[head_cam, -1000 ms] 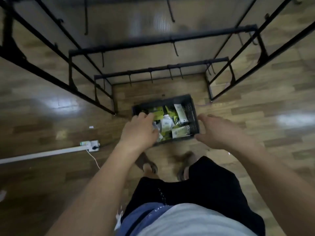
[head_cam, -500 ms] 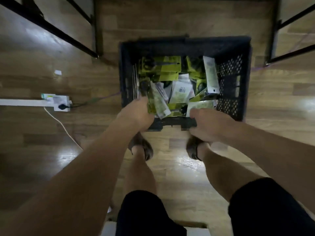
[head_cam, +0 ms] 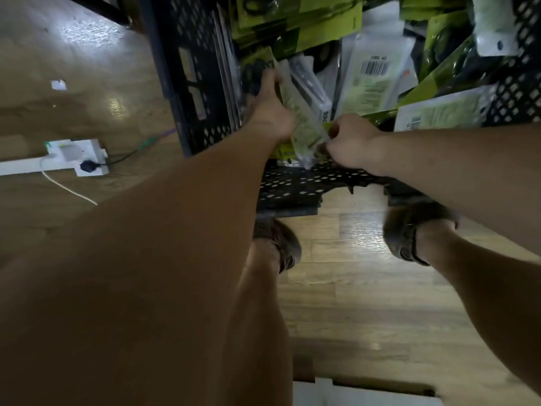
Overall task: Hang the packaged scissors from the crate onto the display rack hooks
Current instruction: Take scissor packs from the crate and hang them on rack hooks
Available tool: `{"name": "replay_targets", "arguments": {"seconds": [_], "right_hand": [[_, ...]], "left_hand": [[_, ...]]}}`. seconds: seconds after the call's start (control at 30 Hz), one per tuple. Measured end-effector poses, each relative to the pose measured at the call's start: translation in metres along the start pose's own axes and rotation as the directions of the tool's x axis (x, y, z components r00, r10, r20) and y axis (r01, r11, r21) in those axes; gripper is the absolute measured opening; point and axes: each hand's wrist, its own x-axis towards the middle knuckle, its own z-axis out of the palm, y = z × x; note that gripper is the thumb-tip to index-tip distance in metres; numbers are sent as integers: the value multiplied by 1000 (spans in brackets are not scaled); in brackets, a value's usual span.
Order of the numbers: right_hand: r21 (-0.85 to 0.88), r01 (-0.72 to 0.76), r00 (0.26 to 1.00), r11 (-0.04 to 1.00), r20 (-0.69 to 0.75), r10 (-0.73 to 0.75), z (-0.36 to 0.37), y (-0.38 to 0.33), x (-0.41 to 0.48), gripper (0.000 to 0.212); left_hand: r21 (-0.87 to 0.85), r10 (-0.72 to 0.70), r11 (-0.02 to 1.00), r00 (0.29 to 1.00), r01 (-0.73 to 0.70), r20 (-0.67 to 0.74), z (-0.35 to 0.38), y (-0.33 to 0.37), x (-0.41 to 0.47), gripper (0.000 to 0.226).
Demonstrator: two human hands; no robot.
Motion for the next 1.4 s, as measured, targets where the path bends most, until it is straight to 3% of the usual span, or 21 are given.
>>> {"name": "replay_targets", "arguments": {"seconds": [0.13, 0.23, 0.37, 0.43, 0.5, 0.6, 0.7, 0.77, 0.87, 0.97, 1.07, 1.13, 1.23, 1.33, 1.4], "right_hand": [[199, -46, 998, 979, -32, 53, 3, 6, -5, 8], [213, -3, 999, 977, -49, 13, 3, 7, -19, 14], [283, 8, 999, 959, -42, 4, -6, 6, -24, 12], [321, -25, 999, 947, -34, 38, -12, 5, -19, 29], [325, -1, 998, 946, -60, 21, -18, 1, -12, 42], [255, 75, 993, 964, -106, -49, -30, -15, -16, 23], [279, 153, 983, 948, -142, -117, -42, -31, -50, 10], [363, 162, 981, 918, -157, -112, -53, -40, -86, 17], [523, 161, 981, 837, -178, -77, -83, -60, -159, 15], [665, 178, 982, 725, -164, -91, -129, -84, -238, 37], [786, 178, 984, 592, -134, -118, -185, -106, -315, 38], [720, 273, 962, 637, -215, -170, -217, -118, -363, 46], [453, 409, 905, 792, -313, -289, -258, -139, -435, 70], [303, 391, 877, 869, -411, -251, -300, -172, -512, 93], [259, 413, 846, 873, -463, -263, -324, -198, -559, 92]], "left_hand": [[-202, -140, 970, 990, 135, -14, 8, -1, 9, 38], [-316, -255, 918, 967, 239, -9, 11, -5, 7, 53], [-489, -305, 811, 945, 322, 116, 15, -9, 6, 80], [-534, -304, 773, 938, 344, 165, 18, -8, 5, 94], [-564, -301, 744, 934, 358, 195, 19, -5, 2, 92], [-581, -300, 722, 926, 376, 227, 13, 1, -8, 79], [-625, -223, 677, 918, 389, 329, -2, 16, -39, 57], [-656, -143, 642, 902, 397, 407, -19, 36, -71, 44], [-692, -10, 628, 892, 357, 452, -51, 73, -127, 45], [-710, 112, 646, 885, 281, 452, -92, 115, -187, 38], [-744, 231, 612, 839, 269, 493, -147, 149, -246, 41], [-780, 301, 561, 809, 277, 505, -187, 173, -287, 47], [-837, 418, 505, 789, 209, 450, -250, 211, -365, 45], [-895, 540, 431, 762, 114, 357, -310, 242, -438, 49], [-932, 614, 342, 723, 117, 316, -348, 258, -480, 50]]}}
